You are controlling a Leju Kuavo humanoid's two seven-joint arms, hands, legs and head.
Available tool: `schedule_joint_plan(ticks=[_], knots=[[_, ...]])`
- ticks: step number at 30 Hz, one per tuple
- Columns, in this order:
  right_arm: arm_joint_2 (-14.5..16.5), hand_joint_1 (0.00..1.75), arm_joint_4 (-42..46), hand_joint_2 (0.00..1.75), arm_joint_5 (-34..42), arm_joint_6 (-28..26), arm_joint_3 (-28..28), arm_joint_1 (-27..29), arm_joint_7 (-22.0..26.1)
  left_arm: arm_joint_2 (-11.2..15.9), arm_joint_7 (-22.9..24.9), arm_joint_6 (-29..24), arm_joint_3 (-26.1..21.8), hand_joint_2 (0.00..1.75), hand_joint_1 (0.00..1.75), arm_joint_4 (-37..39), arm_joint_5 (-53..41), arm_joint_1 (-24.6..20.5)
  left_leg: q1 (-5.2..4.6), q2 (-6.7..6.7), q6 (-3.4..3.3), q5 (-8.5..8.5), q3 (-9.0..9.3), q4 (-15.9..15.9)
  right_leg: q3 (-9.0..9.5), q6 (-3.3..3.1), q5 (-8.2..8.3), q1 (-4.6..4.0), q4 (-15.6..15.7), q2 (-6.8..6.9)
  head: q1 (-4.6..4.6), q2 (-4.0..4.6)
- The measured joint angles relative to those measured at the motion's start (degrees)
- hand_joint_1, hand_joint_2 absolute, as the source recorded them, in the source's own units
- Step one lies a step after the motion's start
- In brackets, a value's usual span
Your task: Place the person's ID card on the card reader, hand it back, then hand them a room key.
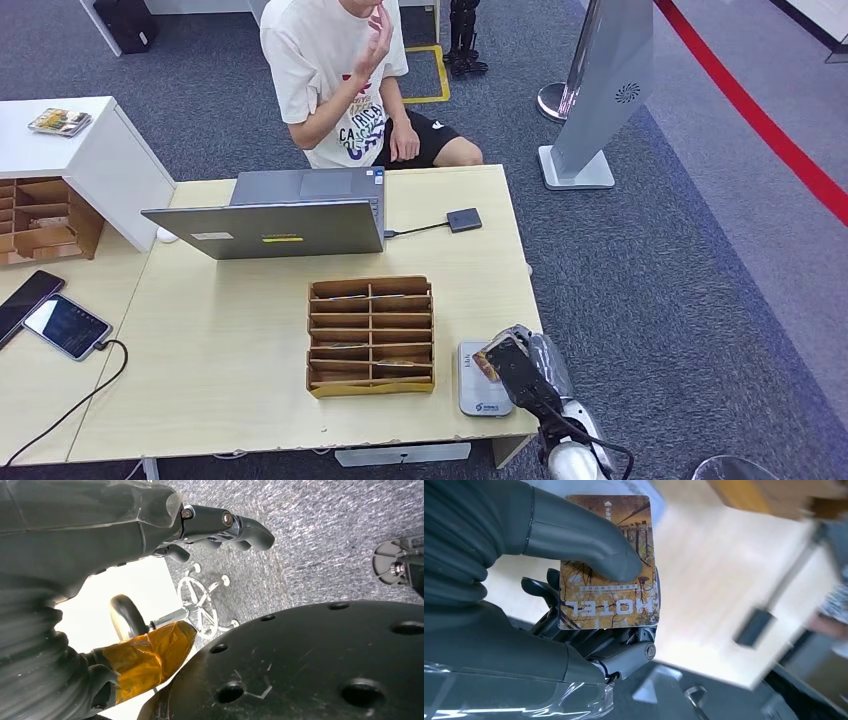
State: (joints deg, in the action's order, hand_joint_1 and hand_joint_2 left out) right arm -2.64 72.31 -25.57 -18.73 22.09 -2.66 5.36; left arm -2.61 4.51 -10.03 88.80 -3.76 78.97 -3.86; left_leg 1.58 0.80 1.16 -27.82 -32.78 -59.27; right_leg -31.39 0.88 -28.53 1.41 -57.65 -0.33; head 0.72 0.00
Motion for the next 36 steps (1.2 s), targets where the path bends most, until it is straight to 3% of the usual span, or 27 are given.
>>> schedule_joint_plan(ticks=[7, 12, 21, 28, 36], knots=[[1.7, 1.75, 16.6, 1.75, 3.4, -8.7, -1.5, 3.8, 8.7, -0.7, -0.6, 0.1, 0.0, 1.75, 0.0, 0.0, 0.7, 0.1, 0.0, 0.0, 0.0, 0.0, -0.1, 0.0, -0.12, 0.0, -0.01, 0.0, 0.0, 0.0, -0.01, 0.0], [2.3, 1.75, 27.6, 1.75, 5.8, -11.8, -1.5, 5.8, 14.3, -0.9, -1.0, 0.1, 0.0, 1.75, 0.0, 0.0, 0.9, 0.1, 0.0, 0.0, 0.0, -0.01, -0.13, 0.0, -0.14, 0.0, -0.01, 0.0, 0.0, 0.0, -0.01, 0.0], [2.5, 1.75, 34.4, 1.75, 6.7, -10.2, 1.1, 5.6, 15.2, -1.0, -1.1, 0.1, 0.0, 1.75, 0.0, 0.0, 0.6, 0.0, 0.0, -0.01, 0.0, 0.0, -0.13, 0.0, -0.12, 0.0, 0.0, 0.0, 0.0, -0.01, 0.0, 0.0], [2.6, 1.75, 29.8, 1.75, 3.3, -4.2, 6.7, -5.1, 10.6, -0.6, -0.9, 0.0, 0.0, 1.75, 0.0, 0.0, -3.7, -0.4, 0.01, -0.03, 0.06, 0.08, -0.12, 0.0, -0.12, -0.03, 0.03, -0.01, 0.0, -0.02, -0.01, 0.0], [4.6, 1.75, 20.7, 1.75, -6.8, 0.6, 13.1, -20.1, 3.1, 0.3, 0.0, 0.3, 0.0, 1.75, 0.0, 0.0, -9.5, -1.1, 0.01, -0.01, 0.09, 0.12, -0.14, 0.0, -0.13, -0.03, 0.04, -0.01, -0.1, -0.02, -0.01, 0.0]])
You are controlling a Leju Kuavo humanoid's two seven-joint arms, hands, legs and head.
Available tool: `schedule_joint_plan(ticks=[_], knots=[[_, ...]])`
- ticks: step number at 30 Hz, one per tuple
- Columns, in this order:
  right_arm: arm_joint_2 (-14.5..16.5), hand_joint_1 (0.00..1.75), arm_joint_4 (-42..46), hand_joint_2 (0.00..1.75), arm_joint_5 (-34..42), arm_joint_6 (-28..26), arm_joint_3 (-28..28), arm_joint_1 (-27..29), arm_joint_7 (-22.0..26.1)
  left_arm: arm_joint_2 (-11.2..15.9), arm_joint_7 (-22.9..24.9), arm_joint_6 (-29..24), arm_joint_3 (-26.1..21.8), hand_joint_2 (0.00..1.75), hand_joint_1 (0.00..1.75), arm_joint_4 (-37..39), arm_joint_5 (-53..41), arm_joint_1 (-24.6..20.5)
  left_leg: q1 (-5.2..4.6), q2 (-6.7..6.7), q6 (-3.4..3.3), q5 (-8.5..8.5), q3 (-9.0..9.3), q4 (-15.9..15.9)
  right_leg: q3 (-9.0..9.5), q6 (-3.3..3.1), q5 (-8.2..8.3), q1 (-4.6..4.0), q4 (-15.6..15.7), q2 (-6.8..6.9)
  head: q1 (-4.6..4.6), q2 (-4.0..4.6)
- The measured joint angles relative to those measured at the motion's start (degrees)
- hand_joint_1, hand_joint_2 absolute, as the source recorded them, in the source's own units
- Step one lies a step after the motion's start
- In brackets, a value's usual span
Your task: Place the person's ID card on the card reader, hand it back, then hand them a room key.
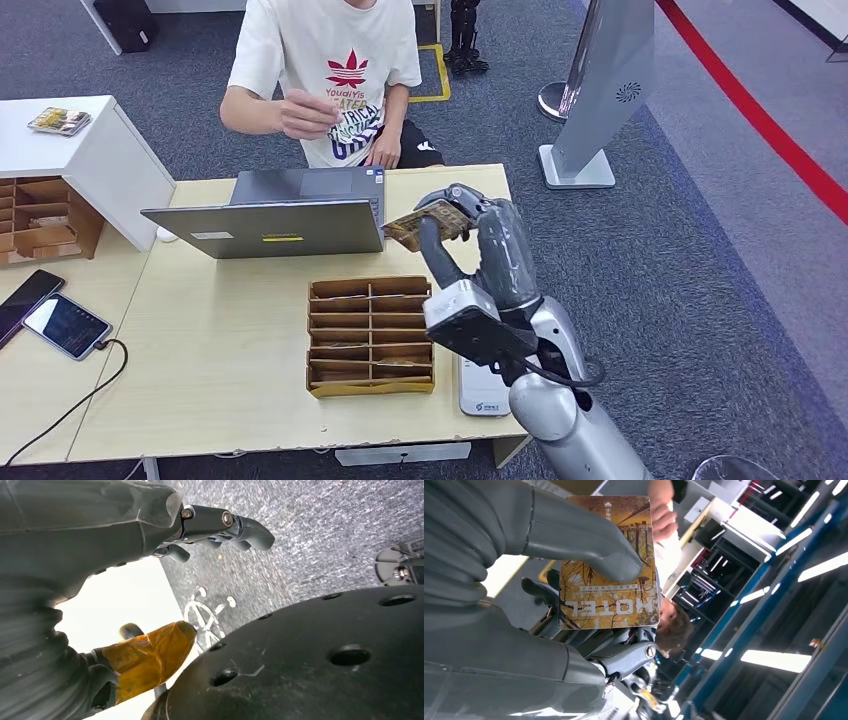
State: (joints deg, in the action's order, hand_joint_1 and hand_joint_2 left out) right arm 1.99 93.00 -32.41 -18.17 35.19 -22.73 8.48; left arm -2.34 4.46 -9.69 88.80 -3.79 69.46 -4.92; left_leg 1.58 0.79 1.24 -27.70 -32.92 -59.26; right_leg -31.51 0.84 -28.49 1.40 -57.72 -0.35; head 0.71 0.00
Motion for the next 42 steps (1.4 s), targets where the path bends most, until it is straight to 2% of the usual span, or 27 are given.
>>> schedule_joint_plan(ticks=[9, 17, 25, 26, 29, 30, 36, 42], knots=[[3.2, 1.75, -11.3, 1.75, -12.3, 3.9, 5.3, -12.8, -4.5, 0.6, 0.9, 0.8, 0.0, 1.75, 0.0, -0.2, -4.8, -0.9, 0.0, 0.02, -0.01, 0.01, 0.0, 0.0, -0.01, 0.0, 0.0, 0.0, 0.0, 0.01, -0.01, 0.0], [4.8, 1.75, -16.8, 1.75, -15.7, 4.3, 7.5, -16.4, -5.0, 0.8, 1.2, 1.0, 0.0, 1.75, 0.0, -0.2, -5.8, -1.2, 0.0, 0.02, -0.01, 0.01, -0.02, 0.0, -0.01, 0.0, 0.0, 0.0, 0.0, 0.01, -0.01, 0.0], [6.7, 1.75, -27.5, 1.75, -27.8, 2.2, 10.0, -21.1, -6.7, 1.0, 1.5, 2.0, 0.0, 1.75, 0.0, -0.4, -8.8, -1.5, 0.01, 0.02, 0.01, 0.03, 0.01, 0.0, -0.02, -0.01, 0.01, -0.01, 0.0, 0.0, -0.01, 0.0], [7.0, 1.44, -29.1, 1.75, -28.8, 1.7, 10.1, -21.6, -6.7, 1.0, 1.6, 2.0, 0.0, 1.75, 0.0, -0.5, -9.0, -1.5, 0.01, 0.02, 0.01, 0.03, 0.01, 0.0, -0.02, -0.01, 0.01, -0.01, 0.0, 0.0, -0.01, 0.0], [7.8, 0.13, -33.3, 1.75, -30.8, 0.7, 10.4, -22.1, -6.6, 1.0, 1.7, 2.2, 0.0, 1.75, 0.0, -0.6, -9.1, -1.6, 0.01, 0.02, 0.02, 0.04, 0.01, 0.0, -0.02, -0.01, 0.02, -0.01, 0.0, 0.0, -0.01, 0.0], [8.1, 0.0, -34.5, 1.75, -31.1, 0.4, 10.5, -22.1, -6.6, 1.0, 1.8, 2.2, 0.0, 1.75, 0.0, -0.6, -9.1, -1.6, 0.01, 0.02, 0.02, 0.04, 0.01, 0.0, -0.02, -0.01, 0.02, -0.01, 0.0, 0.0, -0.01, 0.0], [9.0, 0.0, -37.3, 1.75, -29.8, 1.2, 11.1, -21.0, -5.2, 1.0, 1.7, 2.6, 0.0, 1.75, 0.0, -0.7, -8.1, -1.6, 0.01, 0.02, 0.02, 0.03, -0.01, 0.0, -0.04, -0.01, 0.01, 0.0, 0.0, 0.0, -0.01, 0.0], [9.3, 0.0, -33.3, 1.75, -22.1, 2.4, 11.3, -16.9, -2.1, 0.9, 1.2, 2.5, 0.0, 1.75, 0.0, -0.7, -6.0, -1.5, 0.01, 0.02, 0.01, 0.02, -0.02, 0.0, -0.06, -0.01, 0.0, -0.01, 0.0, 0.0, 0.0, 0.0]])
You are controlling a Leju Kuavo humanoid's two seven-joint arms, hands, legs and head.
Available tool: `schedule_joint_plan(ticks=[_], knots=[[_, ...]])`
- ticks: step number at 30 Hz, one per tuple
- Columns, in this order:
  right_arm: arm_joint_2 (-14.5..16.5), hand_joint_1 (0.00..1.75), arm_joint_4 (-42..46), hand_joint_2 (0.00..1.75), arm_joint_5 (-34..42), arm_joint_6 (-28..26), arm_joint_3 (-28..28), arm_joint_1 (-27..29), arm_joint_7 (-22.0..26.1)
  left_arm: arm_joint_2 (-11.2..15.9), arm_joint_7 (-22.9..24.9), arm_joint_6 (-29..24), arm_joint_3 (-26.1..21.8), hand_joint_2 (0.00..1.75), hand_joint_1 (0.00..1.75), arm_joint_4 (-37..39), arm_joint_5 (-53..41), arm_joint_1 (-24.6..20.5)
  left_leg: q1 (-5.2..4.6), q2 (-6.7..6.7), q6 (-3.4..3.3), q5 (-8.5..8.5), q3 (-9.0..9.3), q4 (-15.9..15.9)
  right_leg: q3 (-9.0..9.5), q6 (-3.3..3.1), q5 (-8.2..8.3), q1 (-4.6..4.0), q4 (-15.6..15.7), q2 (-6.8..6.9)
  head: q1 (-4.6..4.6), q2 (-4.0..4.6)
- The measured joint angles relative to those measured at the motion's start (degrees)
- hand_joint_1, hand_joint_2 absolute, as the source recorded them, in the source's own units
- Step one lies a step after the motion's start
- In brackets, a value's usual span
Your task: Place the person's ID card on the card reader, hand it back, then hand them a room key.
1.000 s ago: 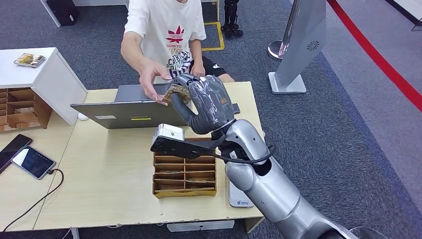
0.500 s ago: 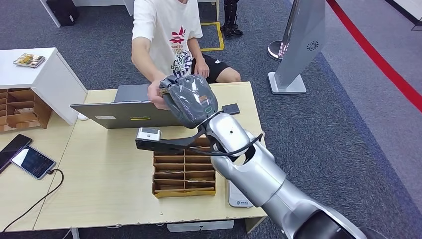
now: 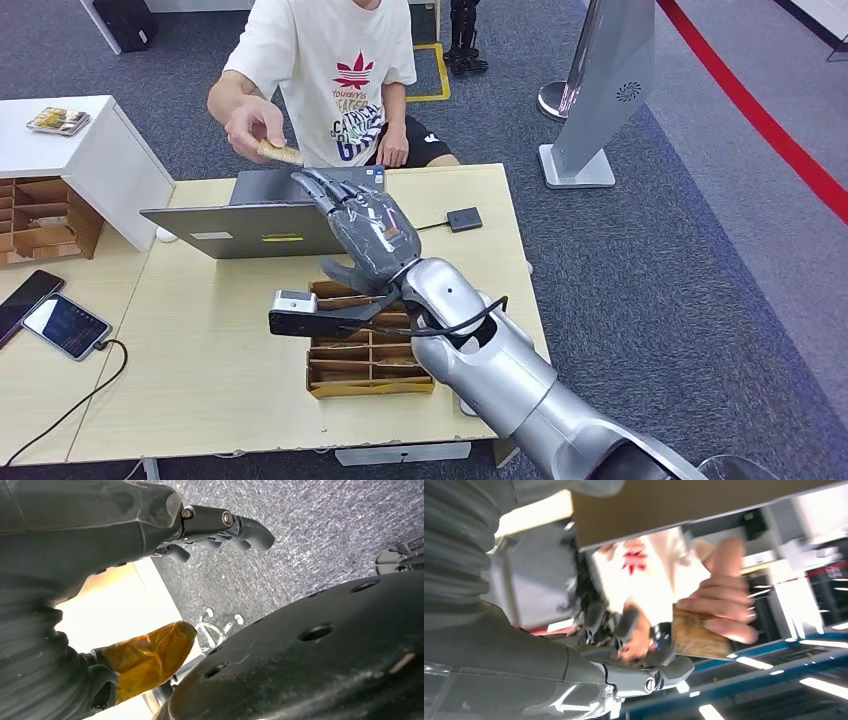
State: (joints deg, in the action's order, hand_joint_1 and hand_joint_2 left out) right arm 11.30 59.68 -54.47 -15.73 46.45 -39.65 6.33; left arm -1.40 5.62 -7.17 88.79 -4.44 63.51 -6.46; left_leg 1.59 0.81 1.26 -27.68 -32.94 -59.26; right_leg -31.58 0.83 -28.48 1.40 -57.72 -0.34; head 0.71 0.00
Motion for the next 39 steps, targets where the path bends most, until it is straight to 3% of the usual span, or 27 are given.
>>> schedule_joint_plan(ticks=[9, 15, 25, 26, 29, 30, 34, 39], knots=[[-0.3, 0.0, 15.9, 1.75, 20.7, 2.5, -0.5, 10.0, 3.2, -0.6, -0.9, -1.0, -1.1, 1.75, 0.0, 0.0, 3.9, 0.6, 0.0, -0.01, 0.0, -0.04, -0.03, 0.0, -0.04, 0.01, -0.02, 0.0, 0.0, 0.0, -0.02, 0.0], [-2.4, 0.0, 25.0, 1.75, 34.1, 6.1, -0.9, 17.7, 5.2, -1.1, -1.6, -1.4, -2.5, 1.75, 0.0, 0.0, 7.0, 1.4, 0.0, 0.0, -0.02, -0.05, -0.05, 0.0, -0.04, 0.02, -0.03, 0.01, 0.1, 0.01, -0.02, 0.0], [-5.8, 0.0, 31.4, 1.75, 38.0, 7.4, -1.1, 24.5, 6.4, -1.6, -1.8, -1.6, -3.9, 1.75, 0.0, 0.1, 8.6, 1.9, 0.0, -0.02, -0.02, -0.05, -0.05, 0.0, -0.07, 0.02, -0.03, 0.01, 0.1, 0.0, -0.01, 0.0], [-6.2, 0.14, 31.8, 1.75, 38.1, 7.5, -1.1, 25.3, 6.6, -1.7, -1.8, -1.6, -4.1, 1.75, 0.0, 0.1, 8.9, 2.0, 0.0, -0.01, -0.02, -0.05, -0.05, 0.0, -0.06, 0.02, -0.03, 0.0, 0.1, 0.0, -0.01, 0.0], [-7.7, 1.44, 32.8, 1.75, 37.4, 8.0, -1.1, 28.0, 7.1, -1.8, -2.0, -1.6, -4.5, 1.75, 0.0, 0.2, 9.8, 2.2, -0.01, 0.0, -0.02, -0.06, -0.07, 0.0, -0.06, 0.02, -0.03, 0.01, 0.1, 0.01, -0.01, 0.0], [-8.3, 1.74, 33.0, 1.75, 36.9, 8.2, -1.1, 28.9, 7.2, -1.9, -2.1, -1.6, -4.6, 1.75, 0.0, 0.3, 10.1, 2.2, -0.01, -0.01, -0.03, -0.07, -0.08, 0.0, -0.06, 0.02, -0.03, 0.01, 0.1, 0.0, -0.01, 0.0], [-10.0, 1.75, 33.2, 1.75, 33.4, 8.1, -0.7, 31.3, 7.6, -2.0, -2.2, -1.6, -4.8, 1.75, 0.0, 0.6, 11.0, 2.3, -0.01, -0.01, -0.05, -0.1, -0.1, 0.0, -0.07, 0.03, -0.03, 0.01, 0.1, 0.0, 0.0, 0.0], [-11.2, 1.75, 31.2, 1.75, 24.5, 6.4, 1.3, 30.4, 7.7, -2.1, -2.3, -1.6, -4.8, 1.75, 0.0, 0.7, 11.5, 2.3, -0.01, -0.02, -0.04, -0.1, -0.09, 0.0, -0.07, 0.02, -0.03, 0.01, 0.1, 0.0, 0.01, 0.0]])
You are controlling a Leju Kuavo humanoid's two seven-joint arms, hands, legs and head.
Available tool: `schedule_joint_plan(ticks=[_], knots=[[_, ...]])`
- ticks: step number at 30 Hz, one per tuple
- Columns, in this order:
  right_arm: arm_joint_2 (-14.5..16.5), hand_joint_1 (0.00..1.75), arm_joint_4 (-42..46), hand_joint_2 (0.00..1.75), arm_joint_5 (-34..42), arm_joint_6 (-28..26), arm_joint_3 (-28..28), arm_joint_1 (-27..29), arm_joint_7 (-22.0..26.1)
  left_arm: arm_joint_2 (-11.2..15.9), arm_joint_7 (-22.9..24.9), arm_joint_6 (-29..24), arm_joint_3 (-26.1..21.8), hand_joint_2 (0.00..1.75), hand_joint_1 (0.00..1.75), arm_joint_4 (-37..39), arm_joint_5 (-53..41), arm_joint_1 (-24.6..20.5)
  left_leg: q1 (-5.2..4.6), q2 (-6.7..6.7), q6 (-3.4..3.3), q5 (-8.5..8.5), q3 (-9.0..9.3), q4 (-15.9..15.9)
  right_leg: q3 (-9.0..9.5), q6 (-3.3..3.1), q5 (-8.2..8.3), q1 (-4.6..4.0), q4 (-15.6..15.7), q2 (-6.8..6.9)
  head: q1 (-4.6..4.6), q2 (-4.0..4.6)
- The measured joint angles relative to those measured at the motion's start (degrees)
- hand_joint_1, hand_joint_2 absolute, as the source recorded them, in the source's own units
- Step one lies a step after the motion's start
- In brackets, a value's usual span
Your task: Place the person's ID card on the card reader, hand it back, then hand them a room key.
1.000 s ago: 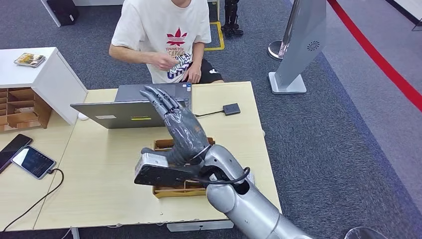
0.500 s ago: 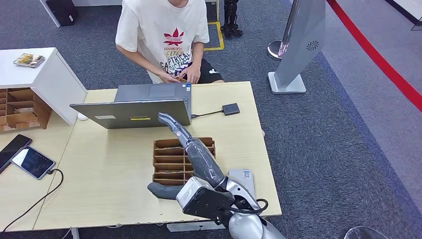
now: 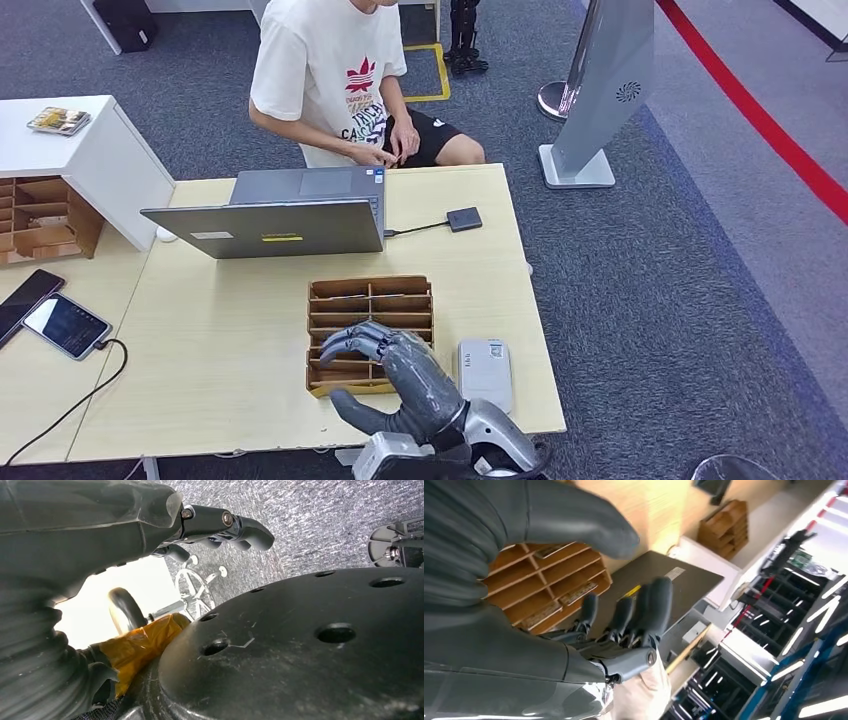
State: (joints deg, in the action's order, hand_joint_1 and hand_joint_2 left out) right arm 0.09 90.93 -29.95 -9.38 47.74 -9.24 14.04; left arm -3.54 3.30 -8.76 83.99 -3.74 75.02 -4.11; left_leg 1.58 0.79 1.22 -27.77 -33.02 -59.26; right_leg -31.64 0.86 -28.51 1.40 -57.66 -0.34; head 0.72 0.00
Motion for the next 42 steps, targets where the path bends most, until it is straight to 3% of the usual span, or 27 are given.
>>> schedule_joint_plan(ticks=[4, 11, 14, 32, 42], knots=[[-0.4, 1.72, -2.7, 1.75, -8.0, -2.2, 2.7, -1.5, -1.7, 0.0, 0.0, 0.0, 0.0, 1.75, 0.0, 0.0, 0.3, 0.0, 0.0, 0.0, 0.0, 0.01, 0.01, 0.0, 0.01, 0.0, 0.0, 0.0, 0.0, 0.0, 0.01, 0.0], [-0.8, 1.4, -7.5, 1.75, -15.1, -3.6, 6.0, -3.4, -5.4, -0.1, 0.0, 0.0, 0.0, 1.75, 0.0, 0.1, 0.9, 0.0, 0.0, 0.0, 0.0, 0.0, -0.01, 0.0, 0.01, 0.0, 0.0, 0.0, 0.0, 0.0, -0.01, 0.0], [-0.9, 1.35, -9.6, 1.75, -17.2, -2.8, 7.5, -4.7, -7.2, 0.0, 0.1, 0.0, 0.0, 1.75, 0.0, 0.1, 0.9, 0.0, 0.0, 0.0, 0.0, 0.0, -0.01, 0.0, 0.0, 0.0, 0.0, 0.0, 0.0, 0.0, -0.01, 0.0], [-0.7, 1.34, -17.6, 1.75, -22.1, -3.5, 11.4, -8.5, -13.5, 0.1, 0.2, 0.0, 0.1, 1.75, 0.0, 0.1, 1.1, 0.0, 0.0, 0.01, 0.0, 0.0, -0.01, 0.0, 0.0, 0.0, 0.0, 0.0, 0.0, 0.0, -0.01, 0.0], [-1.0, 1.15, -16.2, 1.75, -23.2, -6.8, 7.4, -8.5, -15.6, 0.2, 0.2, 0.1, 0.4, 1.75, 0.0, 0.1, 2.5, 0.1, 0.0, 0.0, 0.0, 0.01, 0.0, 0.0, 0.0, 0.0, 0.0, 0.0, 0.0, 0.0, -0.01, 0.0]])
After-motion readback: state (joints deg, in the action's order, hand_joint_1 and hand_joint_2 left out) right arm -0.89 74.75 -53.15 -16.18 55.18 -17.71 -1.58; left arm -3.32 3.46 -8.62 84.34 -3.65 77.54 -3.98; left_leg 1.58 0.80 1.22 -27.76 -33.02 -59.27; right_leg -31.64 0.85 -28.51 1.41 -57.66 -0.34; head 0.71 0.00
